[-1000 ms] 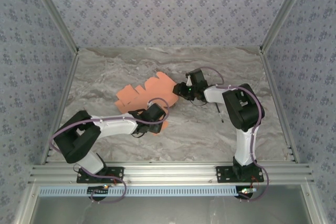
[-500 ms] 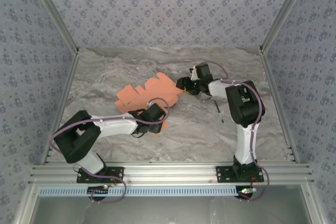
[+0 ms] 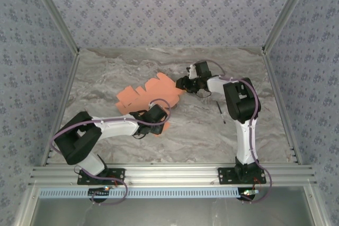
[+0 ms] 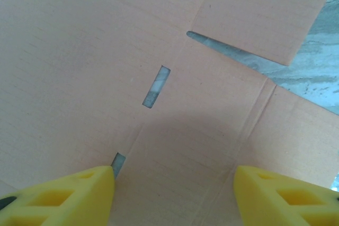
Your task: Fold the paper box
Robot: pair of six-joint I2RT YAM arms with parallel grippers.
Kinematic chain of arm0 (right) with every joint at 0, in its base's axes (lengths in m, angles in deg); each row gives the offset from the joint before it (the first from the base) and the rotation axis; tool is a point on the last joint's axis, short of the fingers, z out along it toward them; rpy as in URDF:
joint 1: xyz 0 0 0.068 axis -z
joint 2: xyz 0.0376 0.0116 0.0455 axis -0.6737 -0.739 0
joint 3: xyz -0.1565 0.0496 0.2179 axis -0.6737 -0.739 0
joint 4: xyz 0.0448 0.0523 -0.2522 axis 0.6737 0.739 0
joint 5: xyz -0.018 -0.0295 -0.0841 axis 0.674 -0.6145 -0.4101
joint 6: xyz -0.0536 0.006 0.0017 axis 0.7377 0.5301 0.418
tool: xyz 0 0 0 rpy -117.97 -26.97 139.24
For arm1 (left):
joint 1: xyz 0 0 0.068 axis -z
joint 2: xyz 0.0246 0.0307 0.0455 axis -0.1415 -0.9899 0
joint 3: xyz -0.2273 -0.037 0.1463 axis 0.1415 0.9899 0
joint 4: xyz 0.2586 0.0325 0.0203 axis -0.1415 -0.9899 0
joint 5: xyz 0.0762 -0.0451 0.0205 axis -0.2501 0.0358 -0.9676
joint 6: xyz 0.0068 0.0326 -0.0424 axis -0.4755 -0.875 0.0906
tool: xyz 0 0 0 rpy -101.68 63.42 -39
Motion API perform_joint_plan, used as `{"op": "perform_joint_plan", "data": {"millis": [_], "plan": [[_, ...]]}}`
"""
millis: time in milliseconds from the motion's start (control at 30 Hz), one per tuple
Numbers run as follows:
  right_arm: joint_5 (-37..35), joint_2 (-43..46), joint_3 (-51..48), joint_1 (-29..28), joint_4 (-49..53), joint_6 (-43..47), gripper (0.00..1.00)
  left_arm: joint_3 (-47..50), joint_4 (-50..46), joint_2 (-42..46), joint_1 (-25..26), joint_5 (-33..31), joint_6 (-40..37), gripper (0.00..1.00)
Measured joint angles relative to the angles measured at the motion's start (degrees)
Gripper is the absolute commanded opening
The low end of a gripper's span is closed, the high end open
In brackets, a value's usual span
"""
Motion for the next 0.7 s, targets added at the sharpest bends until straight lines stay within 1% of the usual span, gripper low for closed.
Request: {"op": "perform_joint_plan", "data": {"millis": [200,533,700], "plan": [[1.6,-1.7,2.0,-0.3,0.2,0.0,0.25,0.0,0.0,0.0,0.0,0.0,0.0,0.62],[3.6,-1.6,2.1,-0.1,0.4,1.8,0.11,0.0,0.0,0.0,0.0,-0.2,0.0,0.63],[4.7,1.4,2.1,0.4,3.3,5.2,0.06,-0.3,-0.8,0.4,0.0,-0.7,0.0,0.65]]}}
